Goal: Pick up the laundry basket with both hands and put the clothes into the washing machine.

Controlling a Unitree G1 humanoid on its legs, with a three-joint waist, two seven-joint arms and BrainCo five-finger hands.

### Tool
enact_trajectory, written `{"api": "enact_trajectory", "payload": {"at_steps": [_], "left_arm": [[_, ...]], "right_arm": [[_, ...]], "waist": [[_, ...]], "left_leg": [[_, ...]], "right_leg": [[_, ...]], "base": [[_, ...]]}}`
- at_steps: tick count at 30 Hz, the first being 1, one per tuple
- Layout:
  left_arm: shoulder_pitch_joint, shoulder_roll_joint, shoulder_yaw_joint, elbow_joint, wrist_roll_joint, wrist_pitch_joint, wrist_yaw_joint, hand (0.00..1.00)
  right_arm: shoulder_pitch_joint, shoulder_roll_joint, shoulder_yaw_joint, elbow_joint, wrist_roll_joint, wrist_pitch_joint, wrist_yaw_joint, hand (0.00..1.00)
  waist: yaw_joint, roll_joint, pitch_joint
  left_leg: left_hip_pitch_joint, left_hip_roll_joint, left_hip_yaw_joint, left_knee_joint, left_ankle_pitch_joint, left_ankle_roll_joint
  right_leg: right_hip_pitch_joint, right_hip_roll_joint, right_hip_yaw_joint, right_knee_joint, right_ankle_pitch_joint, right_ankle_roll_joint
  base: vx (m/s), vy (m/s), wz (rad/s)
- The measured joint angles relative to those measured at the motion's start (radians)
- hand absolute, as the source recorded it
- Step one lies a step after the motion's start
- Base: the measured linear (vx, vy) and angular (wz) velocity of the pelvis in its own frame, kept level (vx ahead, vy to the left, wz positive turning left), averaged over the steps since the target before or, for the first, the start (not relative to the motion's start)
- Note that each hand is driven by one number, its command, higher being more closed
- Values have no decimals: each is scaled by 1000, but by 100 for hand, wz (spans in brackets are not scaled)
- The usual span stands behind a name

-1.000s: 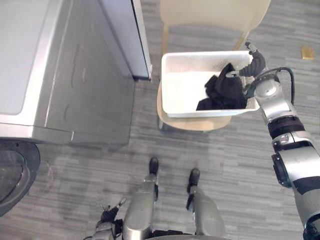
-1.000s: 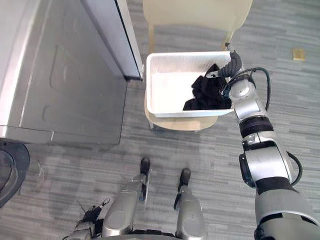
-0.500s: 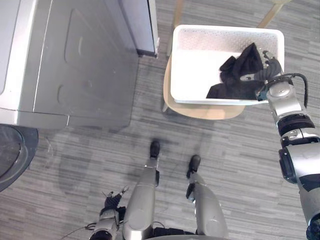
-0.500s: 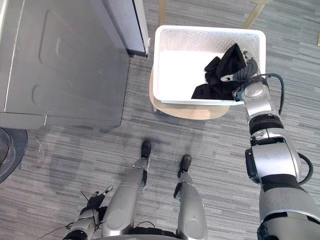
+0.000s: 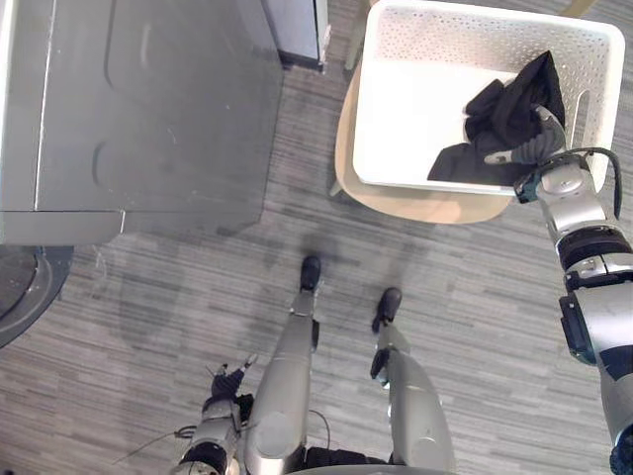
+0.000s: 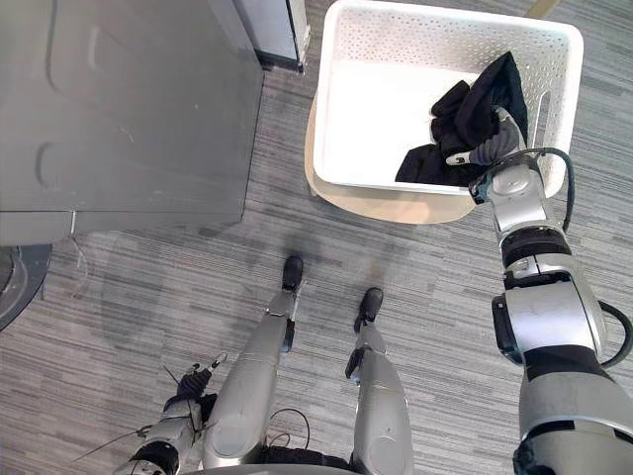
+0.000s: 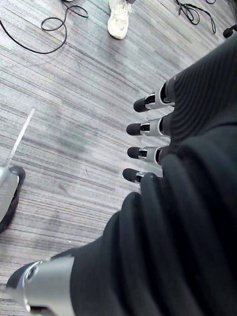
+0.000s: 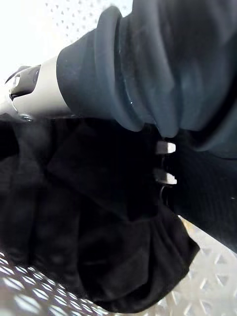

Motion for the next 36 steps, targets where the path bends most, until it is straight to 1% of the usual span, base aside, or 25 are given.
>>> {"api": "enact_trajectory", "payload": {"at_steps": [3,10,13,16,17,19,21,23,26,27,31,32,36], "left_arm": [[-30,-1,0,-2,0,-1,4,0],[-36,-3,0,-29,-9,0,24,0],[-39,-3,2,-41,-10,-1,27,0],[-42,-5,16,-64,-27,-2,27,0],[-44,-9,25,-80,-31,-3,27,0],[-59,-20,53,-90,-31,-10,27,0],[-64,-23,58,-114,-32,-15,27,0],[-64,-24,60,-132,-32,-21,26,0],[-63,-34,91,-150,-52,-20,25,0],[-61,-34,98,-156,-60,-21,26,0],[-61,-35,111,-164,-71,-21,40,0],[-61,-39,121,-170,-72,-21,40,0],[-61,-53,138,-193,-89,-21,41,0]], "right_arm": [[0,2,13,-13,-1,-2,-1,0],[-8,12,11,-13,4,-5,-17,0],[-31,4,9,-22,9,-10,-13,0],[-31,-16,3,-83,9,-19,11,0],[-31,-30,0,-118,8,-22,23,100],[-29,-40,-1,-153,8,-23,28,100],[-27,-42,-9,-176,9,-23,43,100],[-26,-43,-12,-189,8,-23,49,100],[-16,-42,-35,-190,-5,-19,63,100],[-9,-41,-45,-190,-20,-11,60,100],[30,-13,-90,-194,-33,9,38,100],[41,-8,-98,-208,-30,21,27,100],[44,0,-128,-210,6,26,0,100]], "waist": [[11,0,0],[12,-3,2],[12,-4,2],[10,-5,2],[9,-5,2],[9,-7,1],[8,-9,0],[9,-12,-2],[13,-26,-9],[16,-36,-15],[19,-58,-29],[19,-61,-31],[16,-62,-31]], "left_leg": [[-19,4,-10,2,2,-2],[-48,5,-47,-25,26,-16],[-58,7,-50,-51,43,-21],[-95,14,-51,-53,47,-28],[-114,17,-51,-53,49,-33],[-138,23,-51,-53,54,-39],[-156,28,-54,-52,60,-44],[-170,33,-54,-53,65,-51],[-187,42,-53,-52,68,-56],[-192,43,-53,-50,69,-56],[-193,45,-54,-43,72,-60],[-193,45,-54,-40,75,-56],[-188,46,-54,-24,79,-50]], "right_leg": [[-14,3,-3,-2,1,1],[-37,11,-29,-4,1,1],[-58,11,-32,-3,1,1],[-96,10,-32,0,0,2],[-115,11,-33,2,-2,4],[-141,14,-37,8,-6,6],[-163,18,-42,22,-21,14],[-178,20,-49,31,-23,12],[-196,24,-58,44,-27,9],[-209,23,-56,58,-28,10],[-212,23,-59,74,-32,5],[-211,22,-60,76,-32,5],[-204,22,-61,87,-31,5]], "base": [[-20,-3,6],[-13,-7,13],[-16,-5,1],[-39,5,-4],[-47,6,-5],[-41,1,-5],[-18,1,-2],[0,0,0],[28,-8,5],[34,-8,-1],[72,-9,0],[78,-7,1],[77,-2,1]]}}
